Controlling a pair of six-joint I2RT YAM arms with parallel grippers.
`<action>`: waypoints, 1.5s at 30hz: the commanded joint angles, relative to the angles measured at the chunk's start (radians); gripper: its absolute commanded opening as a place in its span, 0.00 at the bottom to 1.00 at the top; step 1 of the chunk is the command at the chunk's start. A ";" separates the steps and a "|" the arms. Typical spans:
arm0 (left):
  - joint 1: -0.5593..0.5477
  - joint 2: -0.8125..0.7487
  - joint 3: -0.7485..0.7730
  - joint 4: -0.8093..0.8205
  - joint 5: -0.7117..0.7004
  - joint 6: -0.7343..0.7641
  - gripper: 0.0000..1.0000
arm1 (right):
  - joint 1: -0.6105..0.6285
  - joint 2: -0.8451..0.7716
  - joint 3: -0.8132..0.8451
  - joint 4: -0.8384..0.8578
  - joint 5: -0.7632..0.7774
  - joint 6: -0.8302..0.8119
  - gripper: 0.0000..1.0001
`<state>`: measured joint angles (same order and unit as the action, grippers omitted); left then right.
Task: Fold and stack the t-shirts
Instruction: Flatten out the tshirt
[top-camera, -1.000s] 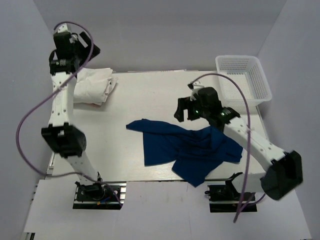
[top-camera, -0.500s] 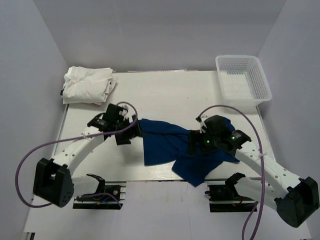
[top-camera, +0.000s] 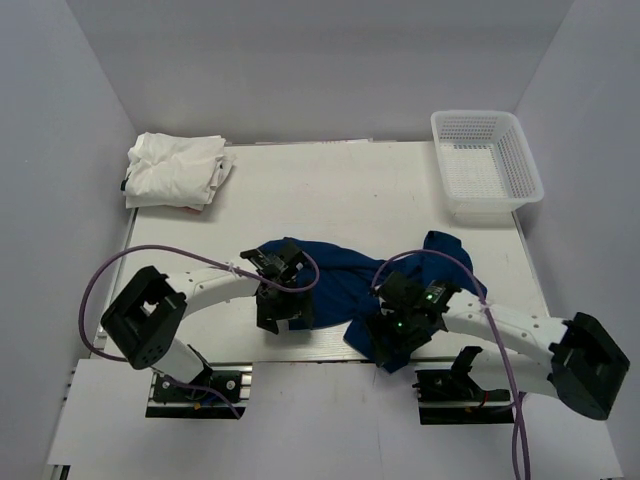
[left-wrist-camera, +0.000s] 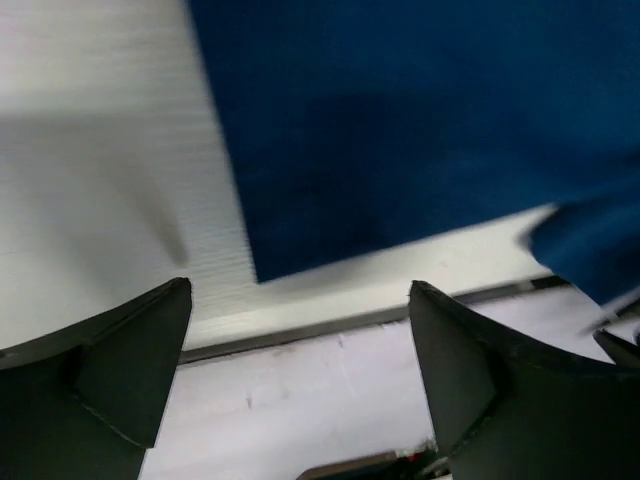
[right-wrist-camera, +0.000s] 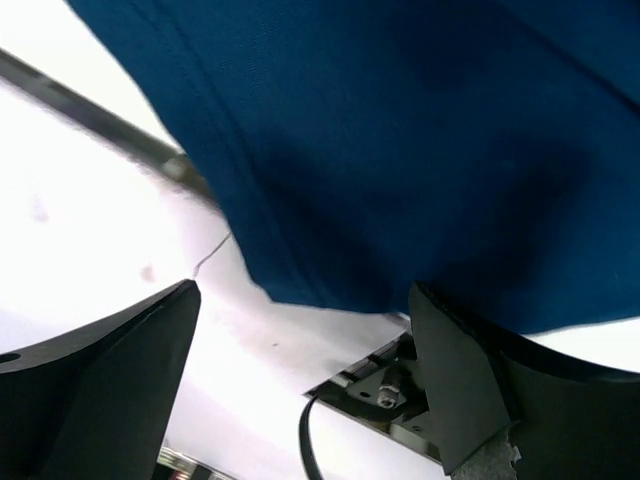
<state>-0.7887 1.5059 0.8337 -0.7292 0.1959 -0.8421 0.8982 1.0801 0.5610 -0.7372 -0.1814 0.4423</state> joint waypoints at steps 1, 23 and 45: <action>-0.006 -0.003 0.024 -0.029 -0.099 -0.028 0.96 | 0.053 0.081 0.069 0.039 0.108 0.000 0.90; -0.034 0.128 0.097 0.028 -0.162 -0.040 0.00 | 0.153 0.222 0.152 0.081 0.445 0.062 0.16; 0.019 -0.289 0.841 -0.521 -1.125 -0.051 0.00 | -0.149 0.018 0.810 0.122 1.232 -0.089 0.00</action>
<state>-0.7803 1.2926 1.5909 -1.0885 -0.7021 -0.8639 0.7929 1.1000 1.2896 -0.7013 0.8852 0.4477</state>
